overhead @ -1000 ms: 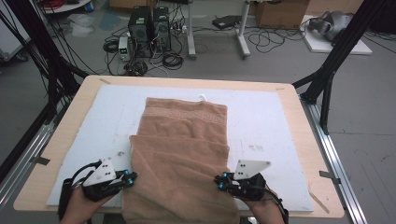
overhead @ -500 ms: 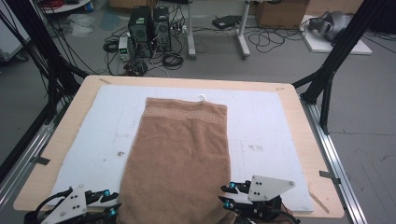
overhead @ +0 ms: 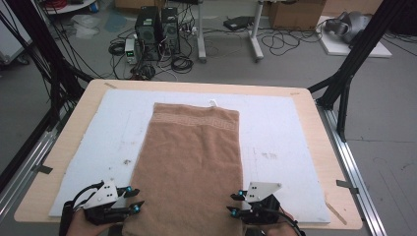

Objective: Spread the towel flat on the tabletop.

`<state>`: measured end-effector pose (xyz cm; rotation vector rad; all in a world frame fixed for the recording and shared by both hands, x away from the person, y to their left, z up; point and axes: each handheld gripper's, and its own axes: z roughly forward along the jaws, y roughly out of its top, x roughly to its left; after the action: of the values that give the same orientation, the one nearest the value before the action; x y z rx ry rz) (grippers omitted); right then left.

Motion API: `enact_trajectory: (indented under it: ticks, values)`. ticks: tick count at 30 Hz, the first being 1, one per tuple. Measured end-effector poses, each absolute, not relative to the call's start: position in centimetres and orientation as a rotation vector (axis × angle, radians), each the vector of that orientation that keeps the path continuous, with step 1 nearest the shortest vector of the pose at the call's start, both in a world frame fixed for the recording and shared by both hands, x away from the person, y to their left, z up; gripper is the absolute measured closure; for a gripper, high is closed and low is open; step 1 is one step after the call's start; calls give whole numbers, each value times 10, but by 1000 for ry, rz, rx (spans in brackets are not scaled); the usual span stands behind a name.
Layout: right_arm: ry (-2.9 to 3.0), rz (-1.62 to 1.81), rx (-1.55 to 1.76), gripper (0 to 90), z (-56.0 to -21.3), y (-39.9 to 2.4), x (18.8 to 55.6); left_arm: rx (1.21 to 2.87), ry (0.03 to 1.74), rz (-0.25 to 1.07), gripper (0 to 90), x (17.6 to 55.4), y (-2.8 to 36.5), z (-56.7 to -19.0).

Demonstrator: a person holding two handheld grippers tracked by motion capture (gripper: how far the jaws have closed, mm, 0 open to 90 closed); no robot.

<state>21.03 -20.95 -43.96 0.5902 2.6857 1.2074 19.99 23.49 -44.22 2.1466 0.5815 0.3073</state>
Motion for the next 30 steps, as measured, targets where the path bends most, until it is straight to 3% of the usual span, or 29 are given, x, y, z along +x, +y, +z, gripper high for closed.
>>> enact_trajectory:
  ticks: [5,7,10,24,27,30]
  values:
    - [2700,1199,613,780,-445,-213,215,2199,544,307,710,198,229,-447]
    - [2715,1208,599,849,-445,-215,219,2199,536,310,809,196,227,-447]
    - [2730,1203,591,865,-443,-217,223,2208,535,321,861,195,225,-446]
    - [2696,1291,624,856,-432,-234,208,2164,510,270,868,182,224,-441]
    - [2658,1365,662,734,-428,-236,208,2131,529,263,780,184,226,-439]
    - [2615,1407,692,692,-420,-238,211,2109,533,260,724,189,227,-433]
